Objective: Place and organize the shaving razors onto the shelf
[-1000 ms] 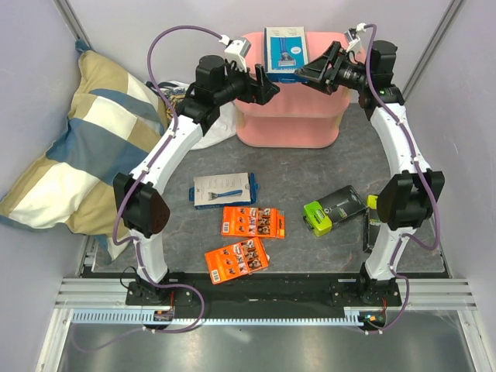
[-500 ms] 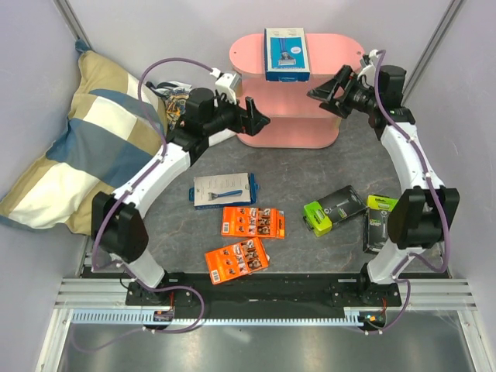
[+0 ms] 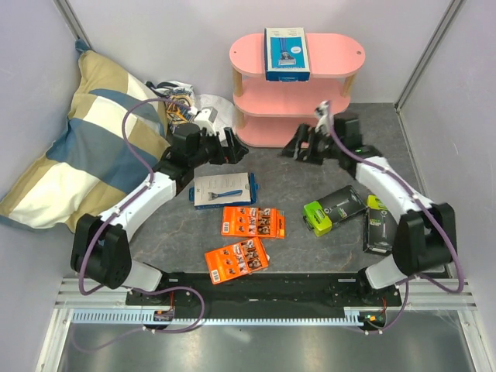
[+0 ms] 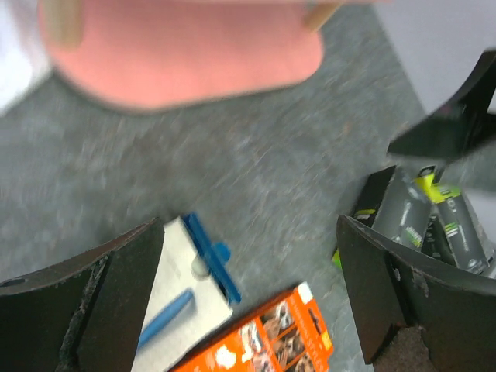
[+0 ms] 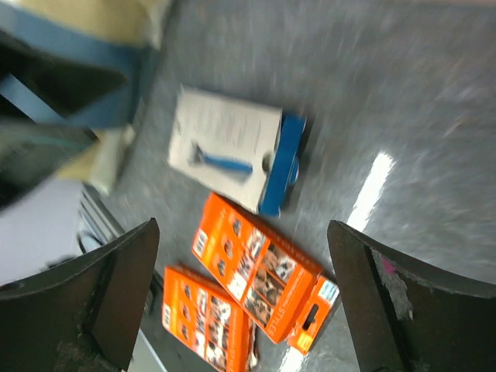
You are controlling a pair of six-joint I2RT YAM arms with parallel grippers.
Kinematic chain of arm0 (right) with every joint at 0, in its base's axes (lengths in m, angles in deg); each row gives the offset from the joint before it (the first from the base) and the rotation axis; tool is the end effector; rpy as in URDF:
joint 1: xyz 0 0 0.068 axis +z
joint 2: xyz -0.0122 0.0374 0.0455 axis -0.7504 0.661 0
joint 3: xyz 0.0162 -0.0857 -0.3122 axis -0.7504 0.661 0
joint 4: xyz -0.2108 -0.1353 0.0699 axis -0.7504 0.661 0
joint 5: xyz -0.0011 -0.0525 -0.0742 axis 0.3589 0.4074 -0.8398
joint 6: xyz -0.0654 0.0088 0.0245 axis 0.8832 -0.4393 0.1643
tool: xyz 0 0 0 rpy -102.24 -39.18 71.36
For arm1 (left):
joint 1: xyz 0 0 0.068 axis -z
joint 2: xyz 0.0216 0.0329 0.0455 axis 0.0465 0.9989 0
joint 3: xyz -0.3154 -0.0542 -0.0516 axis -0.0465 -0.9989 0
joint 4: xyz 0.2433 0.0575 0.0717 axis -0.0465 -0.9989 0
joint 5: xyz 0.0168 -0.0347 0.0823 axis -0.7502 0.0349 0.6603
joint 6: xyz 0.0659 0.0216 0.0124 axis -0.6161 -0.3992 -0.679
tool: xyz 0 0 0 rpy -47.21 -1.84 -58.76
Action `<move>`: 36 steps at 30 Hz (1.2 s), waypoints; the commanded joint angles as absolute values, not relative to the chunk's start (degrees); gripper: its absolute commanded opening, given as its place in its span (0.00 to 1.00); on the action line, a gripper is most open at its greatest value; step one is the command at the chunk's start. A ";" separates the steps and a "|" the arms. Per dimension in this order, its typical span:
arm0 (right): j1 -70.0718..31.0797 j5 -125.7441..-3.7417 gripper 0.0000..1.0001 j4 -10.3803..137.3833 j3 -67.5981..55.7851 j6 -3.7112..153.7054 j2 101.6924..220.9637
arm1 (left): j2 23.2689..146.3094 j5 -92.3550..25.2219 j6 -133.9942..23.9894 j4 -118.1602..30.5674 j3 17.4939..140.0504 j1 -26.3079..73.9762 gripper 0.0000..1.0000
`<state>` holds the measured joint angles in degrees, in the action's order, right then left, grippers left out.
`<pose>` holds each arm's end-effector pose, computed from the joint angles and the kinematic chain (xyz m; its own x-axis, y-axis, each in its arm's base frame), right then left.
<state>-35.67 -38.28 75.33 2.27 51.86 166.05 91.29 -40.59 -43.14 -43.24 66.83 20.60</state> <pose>0.3352 0.1102 0.3475 -0.7590 0.2497 -0.6013 -0.3187 0.6628 0.6776 0.3123 -0.1509 0.3507 -0.5173 -0.1953 -0.8332 0.4405 0.7740 -0.4549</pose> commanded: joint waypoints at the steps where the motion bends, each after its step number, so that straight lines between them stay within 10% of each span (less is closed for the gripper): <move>1: -27.64 -41.97 0.98 70.31 6.26 55.01 172.61 | 89.45 -37.26 -36.62 -45.37 62.78 18.70 1.00; 20: -18.39 -50.06 0.98 63.61 -13.49 61.77 198.80 | 72.31 -36.46 -18.42 -54.79 36.24 16.06 1.00; 36: -15.05 -42.42 0.95 62.12 -15.44 63.35 206.55 | 91.01 -33.84 -7.61 -32.11 31.74 15.53 1.00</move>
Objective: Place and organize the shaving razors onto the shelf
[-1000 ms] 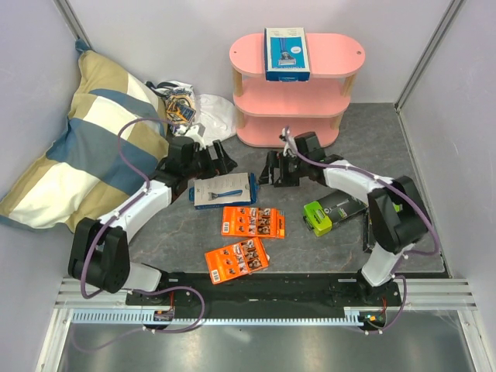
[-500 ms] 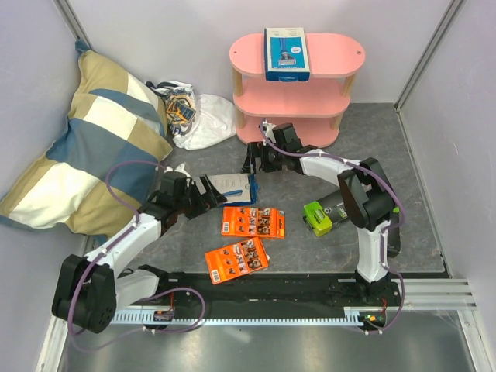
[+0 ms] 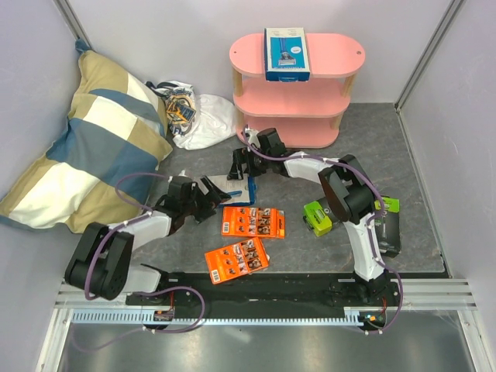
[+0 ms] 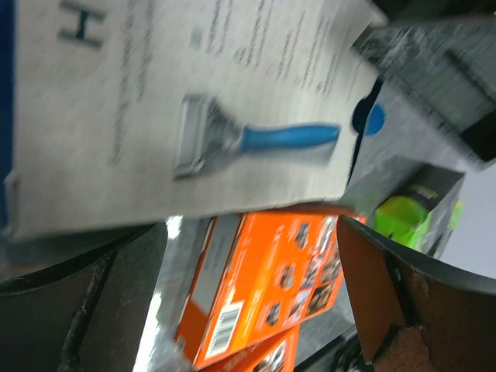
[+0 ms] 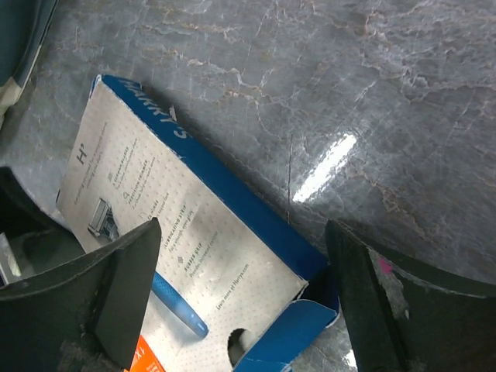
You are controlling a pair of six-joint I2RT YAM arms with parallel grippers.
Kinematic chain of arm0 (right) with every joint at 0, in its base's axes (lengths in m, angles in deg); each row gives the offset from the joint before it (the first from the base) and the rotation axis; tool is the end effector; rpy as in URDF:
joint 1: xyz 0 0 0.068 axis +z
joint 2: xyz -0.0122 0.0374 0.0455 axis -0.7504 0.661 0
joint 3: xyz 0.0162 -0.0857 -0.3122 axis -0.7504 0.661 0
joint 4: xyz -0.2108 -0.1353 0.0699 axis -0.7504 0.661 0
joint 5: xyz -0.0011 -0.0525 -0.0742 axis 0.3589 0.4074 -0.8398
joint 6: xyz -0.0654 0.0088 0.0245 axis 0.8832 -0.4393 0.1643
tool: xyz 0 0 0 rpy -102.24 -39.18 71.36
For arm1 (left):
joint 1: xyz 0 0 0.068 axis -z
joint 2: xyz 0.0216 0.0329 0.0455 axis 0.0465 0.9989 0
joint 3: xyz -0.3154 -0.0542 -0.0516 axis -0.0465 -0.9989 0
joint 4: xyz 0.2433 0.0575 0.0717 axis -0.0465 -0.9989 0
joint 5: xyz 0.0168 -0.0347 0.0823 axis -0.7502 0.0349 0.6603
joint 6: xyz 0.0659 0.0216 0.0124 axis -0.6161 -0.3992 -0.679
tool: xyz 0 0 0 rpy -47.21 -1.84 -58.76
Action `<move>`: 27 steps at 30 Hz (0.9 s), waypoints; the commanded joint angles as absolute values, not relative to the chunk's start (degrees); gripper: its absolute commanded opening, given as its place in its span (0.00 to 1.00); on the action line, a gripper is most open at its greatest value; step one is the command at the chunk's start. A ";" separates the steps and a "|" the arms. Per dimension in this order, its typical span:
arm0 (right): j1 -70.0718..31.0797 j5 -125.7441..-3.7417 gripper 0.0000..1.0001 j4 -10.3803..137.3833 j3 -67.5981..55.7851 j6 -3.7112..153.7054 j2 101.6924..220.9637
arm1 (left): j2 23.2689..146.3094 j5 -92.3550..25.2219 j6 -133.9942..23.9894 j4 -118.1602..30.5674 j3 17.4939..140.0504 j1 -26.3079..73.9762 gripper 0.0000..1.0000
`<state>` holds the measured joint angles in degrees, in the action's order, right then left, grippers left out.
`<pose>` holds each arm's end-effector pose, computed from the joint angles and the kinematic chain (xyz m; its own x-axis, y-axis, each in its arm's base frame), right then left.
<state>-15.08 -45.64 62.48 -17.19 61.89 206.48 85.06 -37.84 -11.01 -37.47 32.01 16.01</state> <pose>0.4285 0.3151 0.1825 -0.7596 -0.1384 -0.6355 -0.5601 0.6360 0.5309 0.2239 -0.0889 0.1846 -0.7414 -0.5993 -0.3019 -0.2579 0.6698 -0.6963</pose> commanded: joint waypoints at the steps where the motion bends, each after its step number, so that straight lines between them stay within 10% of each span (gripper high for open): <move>1: -15.05 -41.89 0.94 62.12 -14.31 63.09 206.37 | 92.08 -33.48 -7.52 -31.41 32.61 15.35 1.00; 27: -14.96 -34.59 0.76 52.45 4.95 56.32 199.86 | 111.06 -41.38 -16.66 -30.70 43.52 12.54 0.87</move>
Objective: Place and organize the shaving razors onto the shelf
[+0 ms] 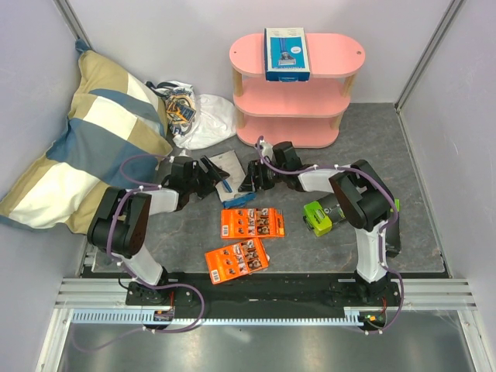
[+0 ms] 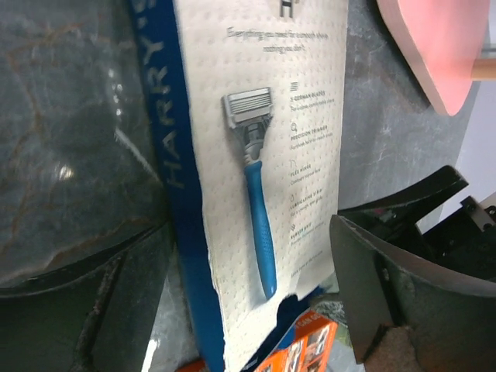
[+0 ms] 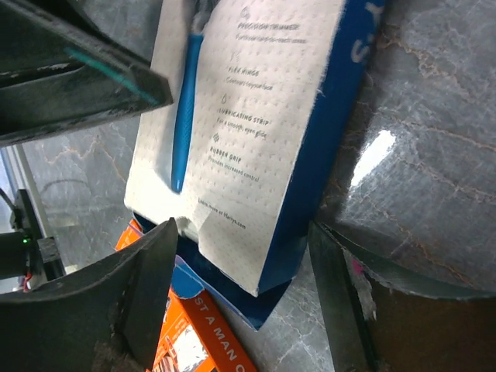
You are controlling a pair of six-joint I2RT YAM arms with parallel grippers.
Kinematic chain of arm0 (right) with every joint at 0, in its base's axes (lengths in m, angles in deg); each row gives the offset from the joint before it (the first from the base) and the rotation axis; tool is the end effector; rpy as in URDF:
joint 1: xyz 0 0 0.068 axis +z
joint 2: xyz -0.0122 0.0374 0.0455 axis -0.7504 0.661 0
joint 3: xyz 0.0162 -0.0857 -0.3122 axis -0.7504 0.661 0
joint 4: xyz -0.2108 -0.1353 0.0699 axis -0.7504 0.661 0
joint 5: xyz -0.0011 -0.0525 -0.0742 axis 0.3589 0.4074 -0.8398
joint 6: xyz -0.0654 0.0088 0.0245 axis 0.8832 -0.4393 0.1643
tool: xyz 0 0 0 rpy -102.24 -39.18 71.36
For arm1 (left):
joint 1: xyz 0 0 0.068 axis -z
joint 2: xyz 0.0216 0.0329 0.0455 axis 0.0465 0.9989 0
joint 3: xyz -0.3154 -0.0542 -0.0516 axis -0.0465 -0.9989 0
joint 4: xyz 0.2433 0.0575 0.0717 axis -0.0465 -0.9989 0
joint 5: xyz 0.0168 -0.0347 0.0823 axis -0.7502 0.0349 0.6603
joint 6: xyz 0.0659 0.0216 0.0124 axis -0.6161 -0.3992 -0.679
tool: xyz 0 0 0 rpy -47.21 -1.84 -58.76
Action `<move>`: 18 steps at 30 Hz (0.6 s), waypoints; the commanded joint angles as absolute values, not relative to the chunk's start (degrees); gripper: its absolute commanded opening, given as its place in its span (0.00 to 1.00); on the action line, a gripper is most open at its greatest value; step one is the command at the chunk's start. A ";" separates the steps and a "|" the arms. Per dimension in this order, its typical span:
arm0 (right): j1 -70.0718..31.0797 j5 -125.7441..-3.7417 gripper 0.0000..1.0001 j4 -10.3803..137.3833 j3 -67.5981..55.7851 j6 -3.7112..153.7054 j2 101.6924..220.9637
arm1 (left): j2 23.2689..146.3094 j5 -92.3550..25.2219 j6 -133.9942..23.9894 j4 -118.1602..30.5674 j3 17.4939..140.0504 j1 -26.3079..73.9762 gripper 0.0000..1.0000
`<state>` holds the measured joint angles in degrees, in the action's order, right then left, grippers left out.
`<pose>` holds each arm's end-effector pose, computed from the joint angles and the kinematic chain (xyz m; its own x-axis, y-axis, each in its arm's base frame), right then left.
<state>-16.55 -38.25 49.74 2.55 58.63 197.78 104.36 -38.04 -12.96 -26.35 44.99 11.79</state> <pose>0.3768 0.2742 0.1717 -0.7930 -0.1123 -0.5988 -0.5506 0.5529 0.6254 0.3218 -0.0962 0.1804 -0.6792 -0.6359 -0.3666 -0.2241 0.6553 -0.7214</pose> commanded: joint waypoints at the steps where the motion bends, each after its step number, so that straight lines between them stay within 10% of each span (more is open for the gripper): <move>1: -14.96 -34.42 0.75 51.58 5.13 55.71 200.04 | 112.03 -42.09 -16.75 -30.17 43.60 12.45 0.85; 7: -14.87 -33.98 0.73 49.90 5.57 54.57 200.57 | 112.39 -44.64 -18.24 -30.26 43.60 12.45 0.57; 11: -14.87 -34.85 0.73 49.72 5.92 54.39 199.61 | 112.30 -45.17 -19.21 -31.40 44.31 12.45 0.11; 18: -15.05 -38.10 0.75 49.46 7.85 53.86 195.92 | 108.79 -47.80 -20.17 -30.96 44.13 12.36 0.02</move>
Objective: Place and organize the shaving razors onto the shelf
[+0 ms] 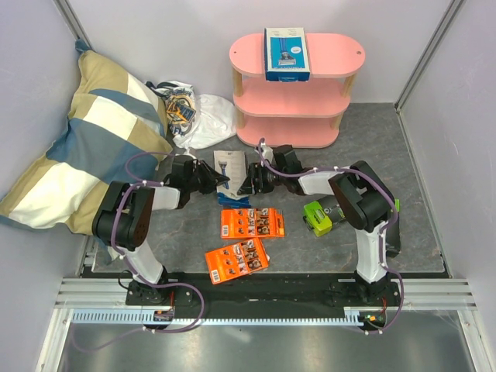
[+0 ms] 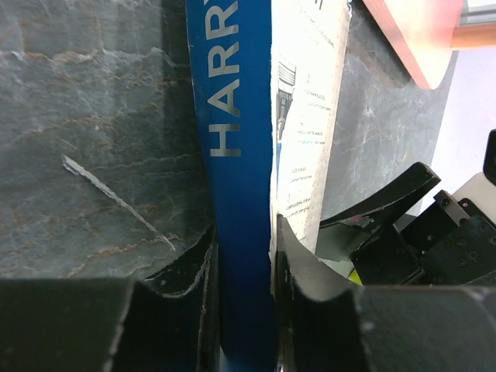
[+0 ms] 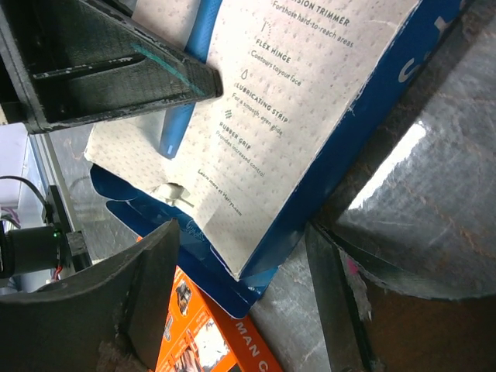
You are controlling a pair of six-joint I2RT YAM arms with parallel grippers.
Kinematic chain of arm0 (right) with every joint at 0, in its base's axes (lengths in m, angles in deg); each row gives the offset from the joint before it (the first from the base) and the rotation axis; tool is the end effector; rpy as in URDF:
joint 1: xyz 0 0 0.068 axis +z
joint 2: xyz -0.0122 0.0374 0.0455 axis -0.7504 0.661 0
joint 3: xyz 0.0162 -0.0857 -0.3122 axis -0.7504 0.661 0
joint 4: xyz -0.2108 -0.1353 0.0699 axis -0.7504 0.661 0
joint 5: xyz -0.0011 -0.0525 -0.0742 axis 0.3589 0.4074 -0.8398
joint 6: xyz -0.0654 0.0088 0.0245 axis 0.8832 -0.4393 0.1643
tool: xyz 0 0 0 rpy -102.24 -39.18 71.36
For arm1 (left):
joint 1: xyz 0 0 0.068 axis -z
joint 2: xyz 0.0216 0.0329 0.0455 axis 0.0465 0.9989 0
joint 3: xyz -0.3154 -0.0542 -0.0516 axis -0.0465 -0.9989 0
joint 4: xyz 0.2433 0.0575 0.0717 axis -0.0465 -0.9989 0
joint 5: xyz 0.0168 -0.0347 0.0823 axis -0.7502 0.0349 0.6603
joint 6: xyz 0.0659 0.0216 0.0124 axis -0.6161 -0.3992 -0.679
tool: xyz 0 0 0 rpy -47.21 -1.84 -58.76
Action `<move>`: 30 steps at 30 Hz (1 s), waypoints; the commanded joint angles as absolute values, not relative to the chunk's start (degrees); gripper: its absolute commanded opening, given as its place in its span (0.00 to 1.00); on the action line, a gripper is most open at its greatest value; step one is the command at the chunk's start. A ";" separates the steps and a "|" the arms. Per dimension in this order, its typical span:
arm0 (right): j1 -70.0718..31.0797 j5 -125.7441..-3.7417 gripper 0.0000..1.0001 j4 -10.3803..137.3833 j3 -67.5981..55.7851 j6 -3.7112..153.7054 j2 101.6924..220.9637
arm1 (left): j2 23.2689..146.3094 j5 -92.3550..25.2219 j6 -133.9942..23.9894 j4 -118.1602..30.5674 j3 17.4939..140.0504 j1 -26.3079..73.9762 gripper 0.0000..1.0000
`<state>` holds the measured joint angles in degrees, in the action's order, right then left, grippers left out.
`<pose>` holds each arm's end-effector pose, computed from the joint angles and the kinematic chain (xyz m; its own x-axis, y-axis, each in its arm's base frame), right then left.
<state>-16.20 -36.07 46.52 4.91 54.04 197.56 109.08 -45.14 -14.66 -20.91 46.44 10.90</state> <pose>0.3688 0.2746 0.1674 -0.8296 -0.0821 -0.5522 -0.5078 0.5220 0.6853 0.3383 -0.1018 0.1720 -0.7295 -0.5857 -0.3534 -0.1345 0.6293 -0.7654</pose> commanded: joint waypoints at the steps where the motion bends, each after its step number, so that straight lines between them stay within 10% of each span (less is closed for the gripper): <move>1: -15.05 -38.63 0.76 49.46 8.20 53.69 195.30 | 108.18 -47.89 -20.70 -31.13 44.13 12.36 0.02; 30: -18.13 -30.81 0.86 11.58 25.34 22.75 182.46 | 83.65 -53.34 -20.18 -28.41 45.19 12.01 0.02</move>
<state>-19.67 -33.56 21.37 24.76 27.60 181.48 85.17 -49.99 -20.82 -32.14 43.71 12.10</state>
